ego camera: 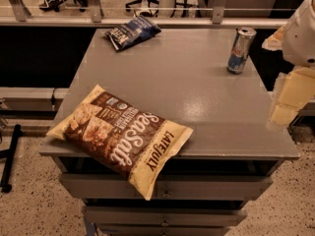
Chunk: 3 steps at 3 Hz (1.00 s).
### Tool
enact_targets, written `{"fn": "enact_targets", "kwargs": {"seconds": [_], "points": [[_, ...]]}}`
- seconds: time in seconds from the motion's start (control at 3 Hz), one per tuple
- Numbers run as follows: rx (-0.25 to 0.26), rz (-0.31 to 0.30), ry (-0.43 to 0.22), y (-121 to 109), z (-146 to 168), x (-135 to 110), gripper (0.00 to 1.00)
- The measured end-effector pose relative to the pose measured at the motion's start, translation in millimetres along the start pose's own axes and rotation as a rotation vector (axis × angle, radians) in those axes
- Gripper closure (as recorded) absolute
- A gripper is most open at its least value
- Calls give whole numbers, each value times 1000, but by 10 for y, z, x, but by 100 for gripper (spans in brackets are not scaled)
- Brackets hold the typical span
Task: Move redbull can near brown chip bag
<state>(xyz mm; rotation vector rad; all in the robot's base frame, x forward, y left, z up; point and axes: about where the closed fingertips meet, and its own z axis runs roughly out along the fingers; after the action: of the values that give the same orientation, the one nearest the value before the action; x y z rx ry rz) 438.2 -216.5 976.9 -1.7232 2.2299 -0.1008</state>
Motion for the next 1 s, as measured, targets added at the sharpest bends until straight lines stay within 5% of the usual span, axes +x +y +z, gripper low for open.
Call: {"fn": "enact_targets", "kwargs": {"seconds": [0.33, 0.67, 1.0], "points": [[0, 0, 0, 0, 0, 0, 0], [64, -17, -19, -261, 46, 9, 0], [177, 27, -49, -937, 279, 193, 0]]}}
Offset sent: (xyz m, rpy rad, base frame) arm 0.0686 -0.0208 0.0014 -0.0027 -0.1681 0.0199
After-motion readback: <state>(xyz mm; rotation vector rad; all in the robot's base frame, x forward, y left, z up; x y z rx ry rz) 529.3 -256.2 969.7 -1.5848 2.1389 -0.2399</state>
